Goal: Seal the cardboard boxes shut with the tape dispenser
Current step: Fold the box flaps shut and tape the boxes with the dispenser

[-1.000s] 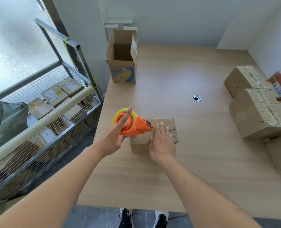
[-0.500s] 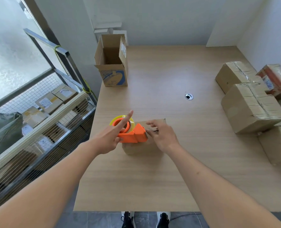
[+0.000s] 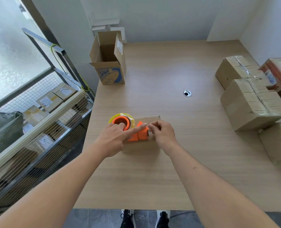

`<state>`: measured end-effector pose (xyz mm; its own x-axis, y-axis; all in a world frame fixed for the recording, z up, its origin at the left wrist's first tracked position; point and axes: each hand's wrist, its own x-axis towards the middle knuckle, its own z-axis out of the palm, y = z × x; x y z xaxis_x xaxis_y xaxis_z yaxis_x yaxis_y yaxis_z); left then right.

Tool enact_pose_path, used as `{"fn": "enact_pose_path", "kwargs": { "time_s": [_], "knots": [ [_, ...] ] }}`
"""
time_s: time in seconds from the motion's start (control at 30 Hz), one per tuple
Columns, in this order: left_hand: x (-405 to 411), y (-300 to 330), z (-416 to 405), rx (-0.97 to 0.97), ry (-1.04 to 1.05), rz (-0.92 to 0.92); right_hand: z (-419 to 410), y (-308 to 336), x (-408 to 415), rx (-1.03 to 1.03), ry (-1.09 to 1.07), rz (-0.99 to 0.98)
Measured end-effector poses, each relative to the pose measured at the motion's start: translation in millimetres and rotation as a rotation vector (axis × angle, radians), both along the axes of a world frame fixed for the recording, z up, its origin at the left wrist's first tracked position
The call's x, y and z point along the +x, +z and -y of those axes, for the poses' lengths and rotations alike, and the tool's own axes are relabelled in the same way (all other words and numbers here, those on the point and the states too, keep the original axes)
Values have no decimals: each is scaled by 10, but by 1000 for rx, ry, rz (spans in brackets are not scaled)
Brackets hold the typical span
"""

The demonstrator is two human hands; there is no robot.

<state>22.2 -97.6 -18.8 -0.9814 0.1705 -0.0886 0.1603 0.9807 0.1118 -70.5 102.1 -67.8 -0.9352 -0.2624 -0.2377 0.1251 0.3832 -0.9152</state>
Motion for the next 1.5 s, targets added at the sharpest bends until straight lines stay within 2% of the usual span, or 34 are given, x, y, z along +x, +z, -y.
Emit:
{"fn": "enact_pose_path", "kwargs": {
  "time_s": [0.17,0.3,0.6,0.8,1.03,1.13,1.17,1.23,1.3,1.4,1.5],
  "knots": [
    [-36,-46,103,11,18,21,-372,12,-233,132,-76,-52],
    [-27,-65,39,-23,18,4,-849,9,-513,240,-68,4],
    [-119,-77,3,16,29,28,-742,-136,-738,354,44,99],
    [-152,-24,-5,23,18,51,-578,-408,-688,343,44,167],
    [-153,-26,-3,1,16,47,-300,-685,-482,123,-23,372],
    [-151,-36,5,-3,19,46,-297,-680,-435,155,-74,457],
    [-148,-45,8,-3,19,43,-331,-686,-453,196,-95,437],
    [-149,-60,16,-1,15,31,-370,-662,-500,296,-125,229],
    [-158,-68,23,6,15,31,-338,-541,-473,243,-211,67],
    [-144,-74,7,18,24,44,-160,-326,-278,142,-198,-36],
    [-130,-68,-10,9,3,49,-26,-309,-74,168,-181,-44]
  ]
}}
